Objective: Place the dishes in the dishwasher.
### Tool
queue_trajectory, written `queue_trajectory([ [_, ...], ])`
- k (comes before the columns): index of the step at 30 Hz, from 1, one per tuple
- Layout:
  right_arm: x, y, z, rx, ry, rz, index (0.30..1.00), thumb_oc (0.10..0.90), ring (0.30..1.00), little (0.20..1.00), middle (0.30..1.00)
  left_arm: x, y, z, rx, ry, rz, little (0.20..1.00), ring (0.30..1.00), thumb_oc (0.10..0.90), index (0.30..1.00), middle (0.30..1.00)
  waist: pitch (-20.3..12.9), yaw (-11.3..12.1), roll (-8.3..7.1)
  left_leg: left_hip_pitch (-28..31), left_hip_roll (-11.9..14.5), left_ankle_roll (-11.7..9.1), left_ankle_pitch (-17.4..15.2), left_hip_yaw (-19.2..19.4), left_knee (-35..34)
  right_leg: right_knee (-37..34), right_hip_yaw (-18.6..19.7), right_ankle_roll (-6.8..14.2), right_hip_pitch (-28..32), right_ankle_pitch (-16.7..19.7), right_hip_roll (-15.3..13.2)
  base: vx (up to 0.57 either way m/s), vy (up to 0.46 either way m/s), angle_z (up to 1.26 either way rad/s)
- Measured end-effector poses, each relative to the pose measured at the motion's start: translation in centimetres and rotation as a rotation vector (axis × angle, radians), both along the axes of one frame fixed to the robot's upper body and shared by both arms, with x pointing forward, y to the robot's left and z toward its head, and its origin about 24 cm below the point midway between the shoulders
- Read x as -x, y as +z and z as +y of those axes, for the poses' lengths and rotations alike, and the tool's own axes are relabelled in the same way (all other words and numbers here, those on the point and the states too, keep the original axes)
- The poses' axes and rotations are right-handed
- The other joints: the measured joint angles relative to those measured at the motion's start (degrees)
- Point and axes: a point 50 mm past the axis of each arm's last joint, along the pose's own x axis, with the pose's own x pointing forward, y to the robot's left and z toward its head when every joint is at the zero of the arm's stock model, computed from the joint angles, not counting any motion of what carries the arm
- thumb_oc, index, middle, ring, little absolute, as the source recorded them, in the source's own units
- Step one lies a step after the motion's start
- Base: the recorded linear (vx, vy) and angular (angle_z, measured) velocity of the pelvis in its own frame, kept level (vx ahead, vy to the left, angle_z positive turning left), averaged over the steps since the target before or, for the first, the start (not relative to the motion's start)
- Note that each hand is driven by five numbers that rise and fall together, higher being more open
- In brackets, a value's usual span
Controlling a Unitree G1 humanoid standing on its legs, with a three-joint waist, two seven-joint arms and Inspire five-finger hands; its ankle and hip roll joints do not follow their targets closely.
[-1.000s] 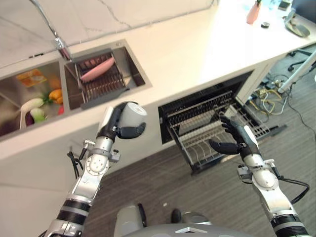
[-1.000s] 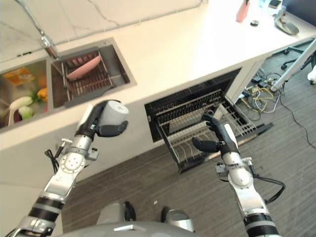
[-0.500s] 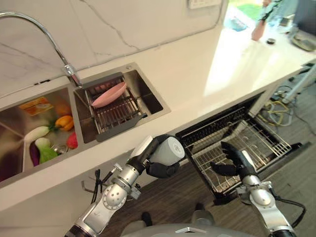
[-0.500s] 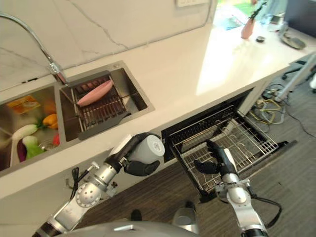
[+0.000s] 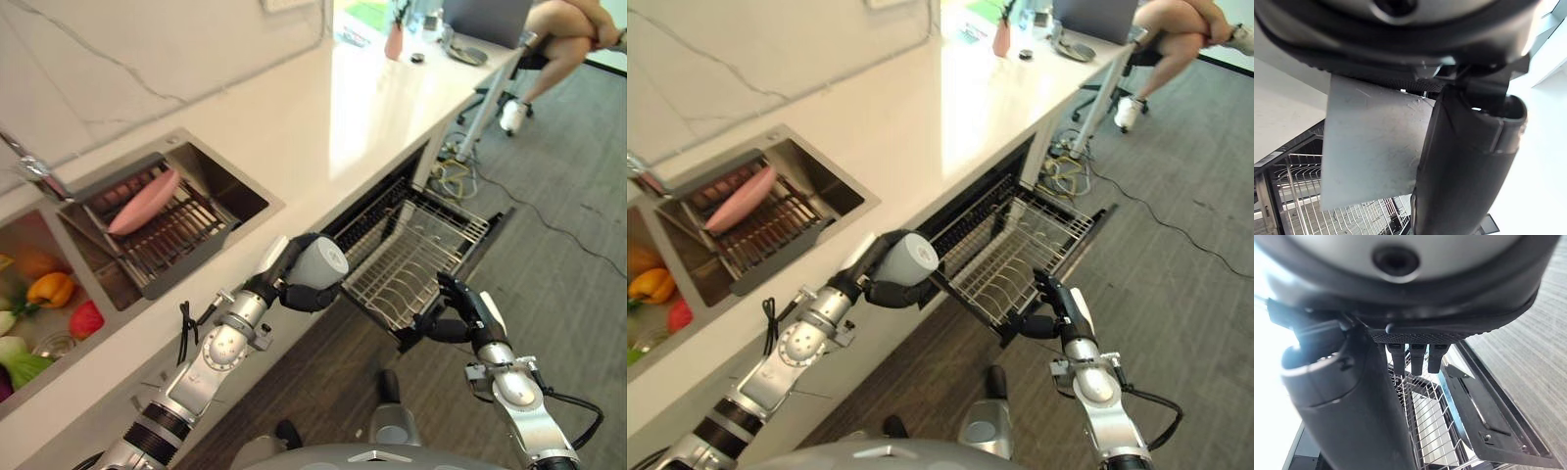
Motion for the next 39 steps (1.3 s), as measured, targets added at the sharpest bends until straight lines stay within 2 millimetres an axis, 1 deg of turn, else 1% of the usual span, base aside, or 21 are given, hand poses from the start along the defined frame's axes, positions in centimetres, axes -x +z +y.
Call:
queue_trajectory([
  [1,0.0,0.3,0.1,-0.002,-0.003,-0.018,0.9,0.8,0.9,0.9,0.9,-0.3,0.4,0.1,-0.008,-0.003,-0.014,0.3,0.3,0.4,0.3,0.3,-0.01,-0.42,-0.58,-0.6,0.02,-0.12,0.03,-0.02,0.34,-0.23,0.84,-1.97,0.99,1.46,0.44,-0.2,0.0,0.03],
  [2,-0.1,0.7,0.0,0.001,-0.012,-0.039,0.9,0.8,0.9,0.9,0.9,-0.6,0.7,0.0,0.008,-0.002,-0.021,0.3,0.3,0.4,0.3,0.3,0.28,-0.71,-0.35,-0.62,0.18,0.01,0.71,0.21,0.23,-0.89,0.1,-1.01,0.34,-0.18,0.94,-0.21,-0.035,-0.06],
  [3,-0.5,1.4,-0.1,0.01,-0.016,-0.068,0.9,0.8,0.9,0.9,0.9,-0.8,1.0,-0.2,0.019,-0.001,-0.037,0.3,0.3,0.4,0.3,0.3,0.68,-0.29,0.96,-0.92,1.46,-0.51,2.49,0.82,-0.95,-2.54,-0.44,0.34,0.65,-2.11,1.42,-0.18,-0.053,-0.42],
  [5,-1.5,2.7,-0.3,0.025,0.002,-0.119,0.9,0.8,0.9,0.9,0.9,-1.5,1.6,-0.7,0.059,0.008,-0.058,0.3,0.3,0.4,0.3,0.3,2.25,1.52,4.62,-0.13,4.98,-2.01,6.6,3.8,-5.14,12.08,1.19,-2.61,-1.94,-4.91,2.13,-0.13,-0.093,-0.38],
  [6,-1.5,3.0,-0.1,0.026,0.017,-0.131,0.9,0.8,0.9,0.9,0.9,-1.8,1.9,-0.7,0.073,0.016,-0.064,0.3,0.3,0.4,0.3,0.3,2.28,2.67,4.73,1.36,5.66,-2.54,7.83,4.53,-7.24,18.79,2.09,-1.64,-0.23,-6.48,0.44,-0.04,-0.142,-0.2],
  [8,-1.4,3.7,0.4,0.018,0.044,-0.17,0.9,0.8,0.9,0.9,0.9,-2.0,2.3,0.1,0.076,0.05,-0.079,0.3,0.3,0.4,0.3,0.3,1.47,5.59,3.22,4.1,6.05,-4.39,9.03,5.18,-9.44,17.92,1.89,-0.29,7.55,-7.05,-3.39,-0.01,-0.212,-0.45],
  [9,-1.6,4.1,0.9,0.001,0.053,-0.198,0.9,0.8,0.9,0.9,0.9,-2.1,2.5,0.9,0.066,0.076,-0.093,0.3,0.3,0.4,0.3,0.3,0.37,7.28,1.67,4.35,5.58,-4.97,8.9,4.92,-10.43,10.33,1.58,-0.32,11.09,-3.78,-4.78,-0.01,-0.131,-0.43],
  [10,-1.6,4.1,0.9,0.001,0.053,-0.198,0.9,0.8,0.9,0.9,0.9,-2.1,2.5,0.9,0.066,0.076,-0.093,0.3,0.3,0.4,0.3,0.3,0.37,7.28,1.67,4.35,5.58,-4.97,8.9,4.92,-10.43,10.33,1.58,-0.32,11.09,-3.78,-4.78,0.0,-0.129,-0.43],
  [11,-2.1,4.5,1.6,-0.027,0.061,-0.234,0.9,0.8,0.9,0.9,0.9,-2.3,3.0,2.1,0.043,0.11,-0.11,0.3,0.3,0.4,0.3,0.3,0.1,7.75,0.0,4.83,5.09,-6.73,10.31,5.61,-11.52,4.17,0.32,1.75,14.15,-2.76,-4.47,0.0,-0.131,-0.5],
  [12,-2.9,5.2,1.9,-0.035,0.073,-0.268,0.9,0.8,0.9,0.9,0.9,-2.3,3.0,3.0,0.052,0.157,-0.113,0.3,0.3,0.4,0.3,0.3,-0.04,8.54,-0.02,5.31,5.83,-8.04,11.21,5.39,-12.87,0.16,-1.28,1.74,15.5,-3.5,-3.01,0.0,-0.21,-0.65],
  [13,-3.4,5.7,1.7,-0.043,0.07,-0.293,0.9,0.8,0.9,0.9,0.9,-2.3,2.7,3.3,0.066,0.184,-0.098,0.3,0.3,0.4,0.3,0.3,-0.44,7.97,0.57,5.69,6.5,-9.73,12.41,3.04,-14.2,-1.48,-2.94,1.73,16.05,-4.98,-1.84,-0.01,-0.12,-0.58],
  [15,-3.4,6.2,1.0,-0.046,0.047,-0.308,0.9,0.8,0.9,0.9,0.9,-2.0,1.8,2.5,0.115,0.187,-0.063,0.3,0.3,0.4,0.3,0.3,-1.2,7.17,1.73,5.95,6.91,-9.71,13.79,2.74,-14.67,-2.61,-3.32,1.7,16.56,-5.25,-1.14,-0.02,-0.143,-0.19],
  [18,-3.1,6.2,0.5,-0.116,0.009,-0.317,0.9,0.8,0.9,0.9,0.9,-1.7,1.1,0.8,0.188,0.157,-0.024,0.3,0.3,0.4,0.3,0.3,-1.48,5.02,2.2,7.22,6.86,-8.32,15.12,2.06,-15.72,-1.59,-4.76,1.61,17.75,-5.34,-0.9,-0.03,-0.136,0.14],
  [20,-3.1,6.2,1.3,-0.204,0.022,-0.323,0.9,0.8,0.9,0.9,0.9,-1.6,0.6,-0.1,0.235,0.144,0.005,0.3,0.3,0.4,0.3,0.3,-2.11,4.07,4.11,7.26,9.44,-8.0,15.3,-0.07,-15.8,3.93,-3.83,0.95,13.13,-9.54,0.2,-0.02,-0.118,0.03],
  [21,-3.1,6.3,3.7,-0.309,0.107,-0.332,0.9,0.8,0.9,0.9,0.9,-2.0,0.8,0.3,0.249,0.16,0.008,0.3,0.3,0.4,0.3,0.3,-3.1,4.02,2.06,6.89,8.57,-8.76,15.78,-0.54,-15.81,-5.93,-2.6,-1.7,13.31,-5.13,2.68,-0.01,-0.081,-0.03],
  [22,-3.1,6.3,3.7,-0.309,0.107,-0.332,0.9,0.8,0.9,0.9,0.9,-2.0,0.8,0.3,0.249,0.16,0.008,0.3,0.3,0.4,0.3,0.3,-3.1,4.02,2.06,6.89,8.57,-8.76,15.78,-0.54,-15.81,-5.93,-2.6,-1.7,13.31,-5.13,2.68,-0.03,-0.134,0.39],
  [23,-2.9,6.0,4.8,-0.395,0.134,-0.328,0.9,0.8,0.9,0.9,0.9,-2.0,0.0,-0.7,0.302,0.158,0.054,0.3,0.3,0.4,0.3,0.3,-4.03,3.37,3.46,6.38,9.79,-9.28,16.5,-1.22,-15.85,-5.53,-4.67,-2.42,14.34,-5.81,4.17,-0.02,-0.12,0.41],
  [27,-3.0,5.8,5.7,-0.556,0.147,-0.324,0.9,0.8,0.9,0.9,0.9,-1.8,-0.4,-2.3,0.374,0.144,0.086,0.3,0.3,0.4,0.3,0.3,-4.77,3.55,4.91,5.84,10.14,-10.77,17.42,-1.31,-15.85,-5.52,-5.37,-2.6,14.4,-6.0,4.56,-0.01,-0.076,0.19],
  [33,-2.9,5.9,7.2,-0.723,0.149,-0.326,0.9,0.8,0.9,0.9,0.9,-2.4,-0.4,-2.9,0.368,0.162,0.077,0.3,0.3,0.4,0.3,0.3,-4.94,2.57,4.52,5.82,10.12,-11.19,17.23,-1.31,-15.86,-5.52,-5.4,-2.43,14.35,-5.67,4.5,-0.02,-0.044,0.01],
  [36,-3.0,6.0,8.4,-0.785,0.18,-0.313,0.9,0.8,0.9,0.9,0.9,-2.7,-0.1,-3.7,0.379,0.15,0.061,0.3,0.3,0.4,0.3,0.3,-5.02,2.35,4.62,5.91,10.17,-12.69,16.12,-1.22,-15.86,-5.52,-5.34,-2.12,14.29,-5.33,4.44,0.0,0.0,0.0],
  [39,-2.8,5.7,9.5,-0.833,0.201,-0.283,0.9,0.8,0.9,0.9,0.9,-2.5,-0.2,-4.2,0.363,0.145,0.055,0.3,0.3,0.4,0.3,0.3,-5.57,2.47,3.74,5.94,9.83,-13.06,15.83,-1.09,-15.86,-5.52,-5.01,-1.91,14.16,-5.09,4.04,0.0,-0.006,-0.01],
])
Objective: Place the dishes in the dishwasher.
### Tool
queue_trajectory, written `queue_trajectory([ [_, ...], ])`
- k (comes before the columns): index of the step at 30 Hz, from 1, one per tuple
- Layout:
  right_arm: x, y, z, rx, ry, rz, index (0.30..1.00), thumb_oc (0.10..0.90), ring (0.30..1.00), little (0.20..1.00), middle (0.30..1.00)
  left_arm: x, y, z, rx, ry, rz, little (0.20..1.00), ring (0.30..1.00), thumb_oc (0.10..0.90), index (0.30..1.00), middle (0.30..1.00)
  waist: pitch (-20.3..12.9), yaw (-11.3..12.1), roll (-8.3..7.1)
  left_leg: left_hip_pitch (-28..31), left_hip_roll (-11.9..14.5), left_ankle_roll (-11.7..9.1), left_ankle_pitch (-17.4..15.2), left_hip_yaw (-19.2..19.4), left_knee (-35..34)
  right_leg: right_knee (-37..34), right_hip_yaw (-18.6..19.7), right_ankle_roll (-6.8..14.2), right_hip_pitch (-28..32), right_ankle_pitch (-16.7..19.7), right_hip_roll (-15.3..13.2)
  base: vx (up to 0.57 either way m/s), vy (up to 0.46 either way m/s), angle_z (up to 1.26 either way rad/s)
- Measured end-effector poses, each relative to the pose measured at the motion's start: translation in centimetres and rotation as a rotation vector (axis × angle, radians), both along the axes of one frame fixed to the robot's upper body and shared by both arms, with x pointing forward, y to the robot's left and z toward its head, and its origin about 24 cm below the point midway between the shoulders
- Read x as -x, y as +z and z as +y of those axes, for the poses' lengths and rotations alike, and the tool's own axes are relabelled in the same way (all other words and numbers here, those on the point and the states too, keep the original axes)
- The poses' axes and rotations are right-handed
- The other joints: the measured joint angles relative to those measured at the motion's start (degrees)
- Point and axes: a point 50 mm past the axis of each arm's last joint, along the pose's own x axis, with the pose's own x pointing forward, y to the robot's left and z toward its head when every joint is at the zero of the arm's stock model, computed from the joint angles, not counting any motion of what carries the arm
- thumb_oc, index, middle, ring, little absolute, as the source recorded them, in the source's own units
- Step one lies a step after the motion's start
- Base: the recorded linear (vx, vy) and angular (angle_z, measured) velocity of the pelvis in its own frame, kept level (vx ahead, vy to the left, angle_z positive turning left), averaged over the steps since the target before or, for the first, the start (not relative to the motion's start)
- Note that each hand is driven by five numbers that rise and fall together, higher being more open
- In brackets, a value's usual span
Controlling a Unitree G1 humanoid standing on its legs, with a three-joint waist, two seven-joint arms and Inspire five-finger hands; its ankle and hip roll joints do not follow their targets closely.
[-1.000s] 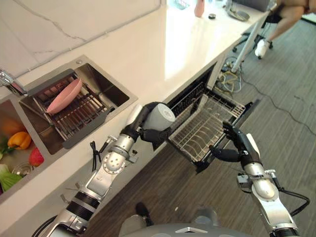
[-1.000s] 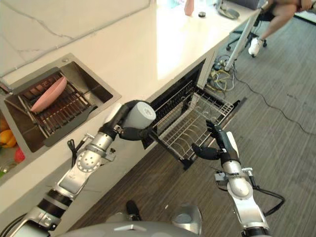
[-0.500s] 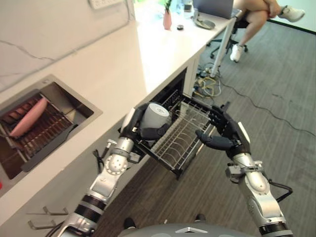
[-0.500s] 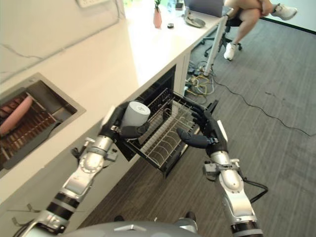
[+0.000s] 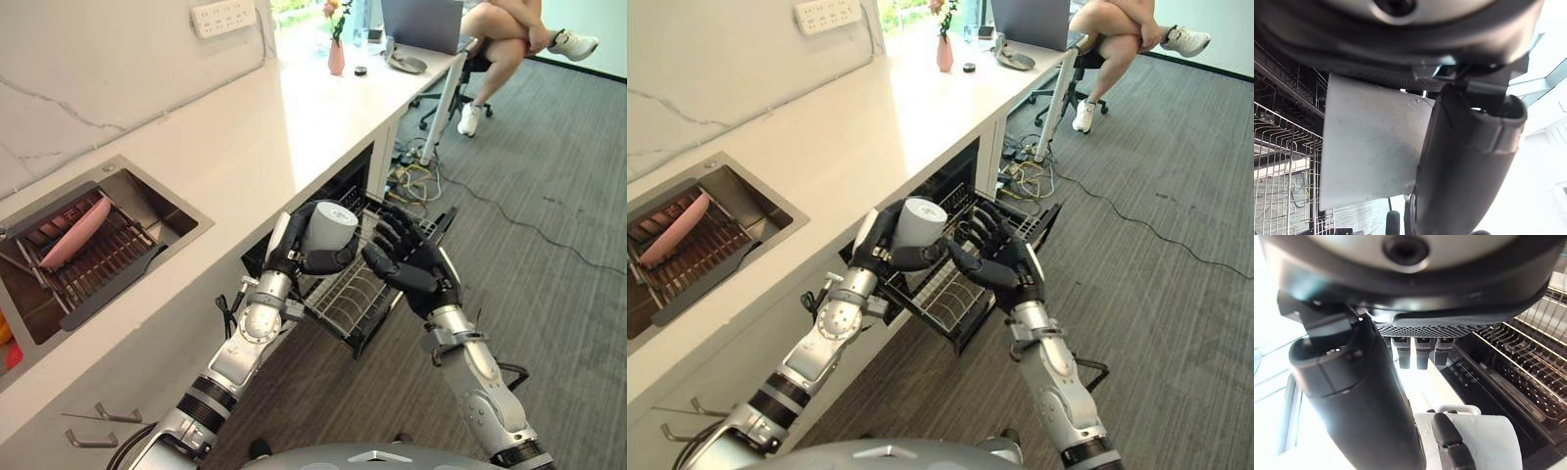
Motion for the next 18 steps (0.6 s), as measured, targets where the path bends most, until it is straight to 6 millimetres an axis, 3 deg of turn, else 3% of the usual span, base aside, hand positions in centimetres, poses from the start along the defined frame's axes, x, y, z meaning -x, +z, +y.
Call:
queue_trajectory([
  [8,-1.1,1.1,1.2,-0.075,0.023,-0.014,0.9,0.8,0.9,0.9,0.9,0.3,-0.3,-1.7,-0.162,-0.078,-0.06,0.3,0.3,0.4,0.3,0.3,-0.16,0.64,-0.09,0.05,-0.05,0.0,0.01,-0.09,0.01,0.02,-0.04,-0.02,0.13,0.01,0.0,0.0,0.0,0.0],
  [18,-1.8,2.5,1.1,-0.085,0.005,-0.036,0.9,0.8,0.9,0.9,0.9,0.2,0.2,-2.0,-0.215,-0.102,-0.105,0.3,0.3,0.4,0.3,0.3,-0.18,1.06,-0.06,-0.42,-0.12,0.0,0.01,-0.66,0.01,0.02,-0.76,-0.09,0.14,-0.07,-0.01,0.01,0.005,0.02],
])
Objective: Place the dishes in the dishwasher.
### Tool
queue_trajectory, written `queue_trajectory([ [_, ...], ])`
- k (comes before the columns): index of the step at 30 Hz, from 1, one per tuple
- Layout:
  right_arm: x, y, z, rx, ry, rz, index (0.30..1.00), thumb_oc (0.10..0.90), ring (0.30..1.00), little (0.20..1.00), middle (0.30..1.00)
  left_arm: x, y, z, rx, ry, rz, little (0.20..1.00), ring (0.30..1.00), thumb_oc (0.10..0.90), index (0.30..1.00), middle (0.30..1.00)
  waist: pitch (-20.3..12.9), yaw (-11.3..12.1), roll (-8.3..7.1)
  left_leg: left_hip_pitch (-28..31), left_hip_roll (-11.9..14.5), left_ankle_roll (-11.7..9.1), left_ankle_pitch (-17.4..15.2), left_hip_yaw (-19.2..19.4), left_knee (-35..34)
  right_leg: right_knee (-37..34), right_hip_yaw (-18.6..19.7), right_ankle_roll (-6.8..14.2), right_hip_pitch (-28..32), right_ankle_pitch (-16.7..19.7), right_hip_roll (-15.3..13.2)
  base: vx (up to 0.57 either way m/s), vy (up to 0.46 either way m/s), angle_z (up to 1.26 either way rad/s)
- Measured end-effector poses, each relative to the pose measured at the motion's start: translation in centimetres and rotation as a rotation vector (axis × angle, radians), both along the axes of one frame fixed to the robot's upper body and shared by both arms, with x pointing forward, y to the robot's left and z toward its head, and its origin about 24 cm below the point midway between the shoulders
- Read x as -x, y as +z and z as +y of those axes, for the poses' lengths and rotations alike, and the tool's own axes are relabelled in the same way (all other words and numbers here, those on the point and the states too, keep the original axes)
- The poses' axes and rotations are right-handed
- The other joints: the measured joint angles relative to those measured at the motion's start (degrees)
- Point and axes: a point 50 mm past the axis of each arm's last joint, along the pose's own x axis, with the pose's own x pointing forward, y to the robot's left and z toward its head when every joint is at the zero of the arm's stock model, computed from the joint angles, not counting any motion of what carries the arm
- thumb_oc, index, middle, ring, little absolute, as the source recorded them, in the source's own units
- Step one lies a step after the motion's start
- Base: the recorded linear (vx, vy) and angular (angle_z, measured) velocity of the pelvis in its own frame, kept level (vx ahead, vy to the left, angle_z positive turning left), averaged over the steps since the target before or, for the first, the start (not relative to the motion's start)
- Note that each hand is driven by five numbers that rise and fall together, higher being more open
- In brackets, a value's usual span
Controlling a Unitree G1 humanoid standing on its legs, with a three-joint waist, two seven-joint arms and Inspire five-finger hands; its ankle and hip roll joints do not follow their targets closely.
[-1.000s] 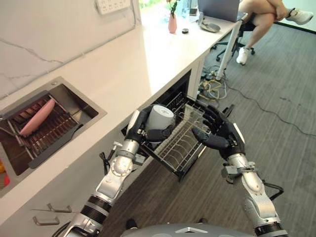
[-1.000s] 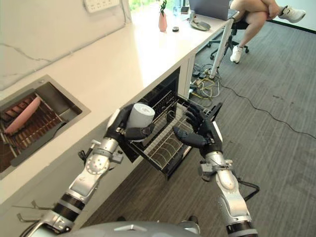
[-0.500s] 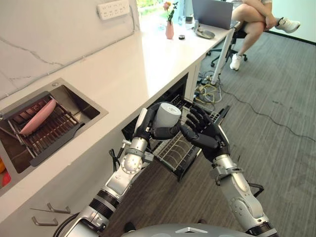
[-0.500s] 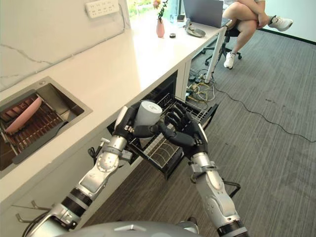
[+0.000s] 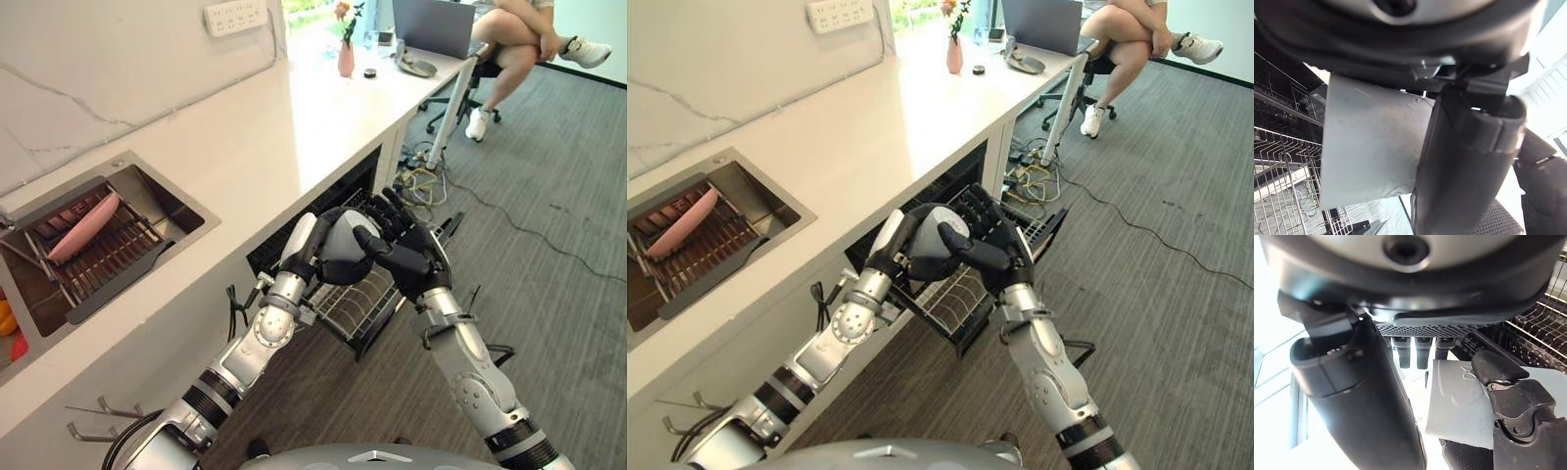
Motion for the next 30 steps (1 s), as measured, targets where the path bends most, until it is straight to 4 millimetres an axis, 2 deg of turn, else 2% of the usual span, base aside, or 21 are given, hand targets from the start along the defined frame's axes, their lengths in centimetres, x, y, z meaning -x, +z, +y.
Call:
queue_trajectory([
  [10,0.2,-0.2,0.1,0.024,0.009,0.024,0.9,0.8,0.9,0.9,0.9,0.3,-0.2,-0.2,-0.081,-0.025,-0.031,0.3,0.3,0.4,0.3,0.3,0.0,0.28,0.0,-0.42,-0.06,0.01,0.0,-0.47,0.0,0.0,-0.47,-0.01,-0.03,-0.07,0.01,0.01,0.005,0.02],
  [17,0.2,-0.1,-0.1,0.126,-0.01,0.0,0.9,0.8,0.9,0.9,0.9,0.0,-0.7,0.6,-0.113,0.021,-0.037,0.3,0.3,0.4,0.3,0.3,-0.03,-0.12,0.04,-0.37,-0.07,0.01,0.0,-0.52,0.0,0.0,-0.5,-0.01,-0.01,-0.07,0.01,0.0,0.0,0.0],
  [19,0.2,-0.3,0.2,0.153,-0.015,0.0,0.9,0.8,0.9,0.9,0.9,-0.6,-1.1,1.2,-0.139,0.068,-0.037,0.3,0.3,0.4,0.3,0.3,-0.06,-0.35,0.05,-0.33,-0.08,0.02,0.01,-0.47,0.01,0.0,-0.43,-0.01,0.0,-0.07,0.0,0.0,0.0,0.0],
  [22,0.3,-0.9,0.1,0.203,-0.012,0.018,0.9,0.8,0.9,0.9,0.9,-1.2,-0.5,1.4,-0.148,0.098,-0.066,0.3,0.3,0.4,0.3,0.3,-0.1,-0.29,0.01,-0.32,-0.08,0.03,0.02,-0.47,0.01,0.01,-0.45,-0.01,0.05,-0.06,0.0,0.0,0.0,0.0],
  [25,0.4,-2.3,0.1,0.229,0.003,0.09,0.9,0.8,0.9,0.9,0.9,-1.9,0.7,1.3,-0.147,0.109,-0.125,0.3,0.3,0.4,0.3,0.3,-0.17,-0.14,0.0,-0.3,-0.11,0.03,0.02,-0.47,0.01,0.02,-0.45,-0.01,0.1,-0.06,-0.01,0.0,0.0,0.0],
  [30,0.4,-2.4,0.3,0.226,0.022,0.094,0.9,0.8,0.9,0.9,0.9,-2.1,1.1,1.1,-0.143,0.111,-0.14,0.3,0.3,0.4,0.3,0.3,-0.17,-0.31,0.0,0.08,-0.11,0.03,0.02,-0.24,0.01,0.02,-0.23,-0.01,0.28,-0.06,-0.03,0.0,-0.001,-0.01],
])
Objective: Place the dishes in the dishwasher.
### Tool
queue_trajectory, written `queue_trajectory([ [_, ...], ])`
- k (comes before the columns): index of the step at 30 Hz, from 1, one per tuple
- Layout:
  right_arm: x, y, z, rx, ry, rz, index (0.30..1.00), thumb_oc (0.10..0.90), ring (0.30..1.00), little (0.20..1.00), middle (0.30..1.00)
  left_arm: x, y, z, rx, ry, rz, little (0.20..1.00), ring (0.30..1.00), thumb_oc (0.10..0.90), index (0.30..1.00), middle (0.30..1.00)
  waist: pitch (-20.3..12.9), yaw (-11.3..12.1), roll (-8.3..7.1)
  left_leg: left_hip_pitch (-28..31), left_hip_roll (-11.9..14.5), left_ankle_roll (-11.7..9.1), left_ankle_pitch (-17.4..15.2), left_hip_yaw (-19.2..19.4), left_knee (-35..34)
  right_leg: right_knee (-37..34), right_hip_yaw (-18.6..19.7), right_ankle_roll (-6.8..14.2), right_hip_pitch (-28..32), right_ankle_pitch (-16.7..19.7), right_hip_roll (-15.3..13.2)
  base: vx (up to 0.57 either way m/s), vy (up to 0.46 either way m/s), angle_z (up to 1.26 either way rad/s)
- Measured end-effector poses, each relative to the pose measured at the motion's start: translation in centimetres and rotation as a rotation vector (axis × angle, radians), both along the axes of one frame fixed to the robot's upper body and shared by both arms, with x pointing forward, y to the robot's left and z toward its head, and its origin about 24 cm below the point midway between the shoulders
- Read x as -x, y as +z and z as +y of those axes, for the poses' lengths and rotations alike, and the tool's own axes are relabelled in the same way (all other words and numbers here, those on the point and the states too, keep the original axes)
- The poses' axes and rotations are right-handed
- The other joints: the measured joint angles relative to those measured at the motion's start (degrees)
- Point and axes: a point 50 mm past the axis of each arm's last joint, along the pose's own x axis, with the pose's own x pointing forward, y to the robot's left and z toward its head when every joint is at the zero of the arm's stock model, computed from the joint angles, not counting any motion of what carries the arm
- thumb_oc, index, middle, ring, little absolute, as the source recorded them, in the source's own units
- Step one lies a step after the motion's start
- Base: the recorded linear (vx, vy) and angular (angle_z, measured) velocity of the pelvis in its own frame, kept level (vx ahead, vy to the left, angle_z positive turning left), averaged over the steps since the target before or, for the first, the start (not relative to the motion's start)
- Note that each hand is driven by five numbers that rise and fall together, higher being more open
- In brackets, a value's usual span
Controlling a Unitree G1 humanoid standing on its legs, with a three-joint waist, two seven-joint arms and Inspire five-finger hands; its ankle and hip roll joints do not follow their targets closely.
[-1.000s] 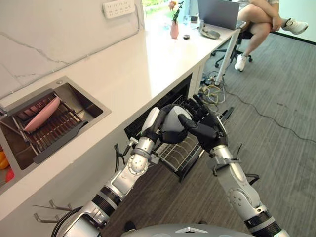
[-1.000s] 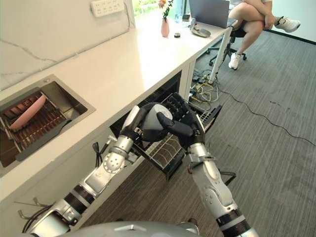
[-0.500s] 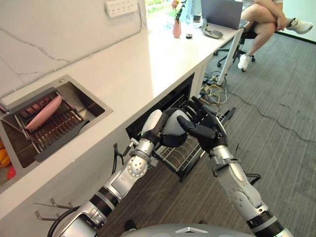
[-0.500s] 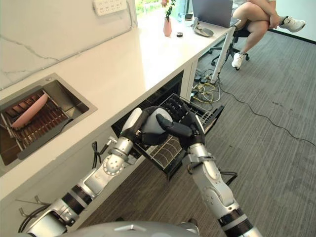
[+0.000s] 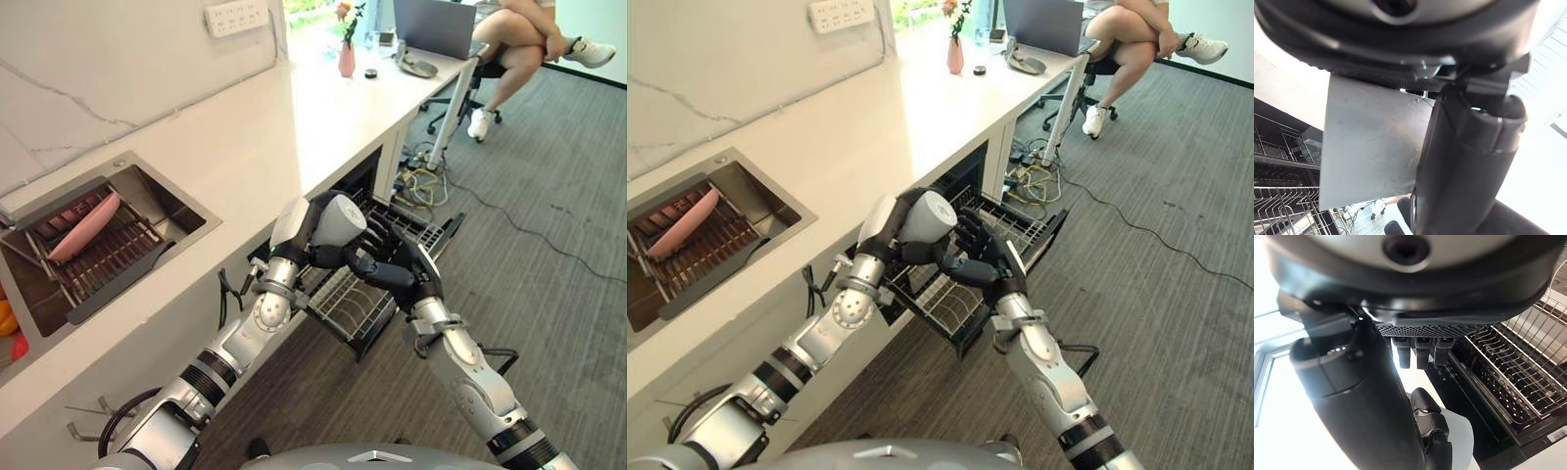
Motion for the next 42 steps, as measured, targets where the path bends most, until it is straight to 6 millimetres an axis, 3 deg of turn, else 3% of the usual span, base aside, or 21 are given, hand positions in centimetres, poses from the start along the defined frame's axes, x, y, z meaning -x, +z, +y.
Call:
queue_trajectory([
  [11,0.5,-0.5,1.8,-0.09,0.049,0.041,0.9,0.8,0.9,0.9,0.9,0.0,0.0,0.2,-0.028,0.026,-0.028,0.3,0.3,0.4,0.3,0.3,-0.13,-0.51,-0.22,0.45,0.01,0.0,0.0,0.64,-0.01,0.01,0.81,0.0,-0.12,0.03,-0.06,-0.01,-0.001,-0.03],
  [20,-0.1,0.5,2.8,-0.274,-0.013,0.015,0.9,0.8,0.9,0.9,0.9,0.3,0.1,-1.3,0.062,0.009,-0.011,0.3,0.3,0.4,0.3,0.3,-0.15,0.26,-0.25,0.49,-0.1,0.0,-0.01,-0.03,-0.01,0.01,-0.18,-0.02,0.73,-0.03,-0.09,0.02,0.009,0.05],
  [31,-0.9,1.3,2.9,-0.347,-0.06,0.026,0.9,0.8,0.9,0.9,0.9,0.4,0.1,-1.8,0.089,-0.004,-0.003,0.3,0.3,0.4,0.3,0.3,-0.24,0.48,-0.2,-0.12,-0.18,0.03,0.01,-1.09,-0.01,0.01,-0.97,-0.04,0.76,-0.07,-0.07,0.01,0.002,0.03],
  [42,-1.0,0.8,2.5,-0.353,-0.074,0.062,0.9,0.8,0.9,0.9,0.9,0.7,-0.2,-2.3,0.05,-0.045,0.002,0.3,0.3,0.4,0.3,0.3,-0.32,1.94,-0.25,-0.45,-0.27,0.08,0.04,-1.78,-0.01,0.01,-1.7,-0.04,0.95,-0.22,-0.07,0.0,0.002,0.02],
])
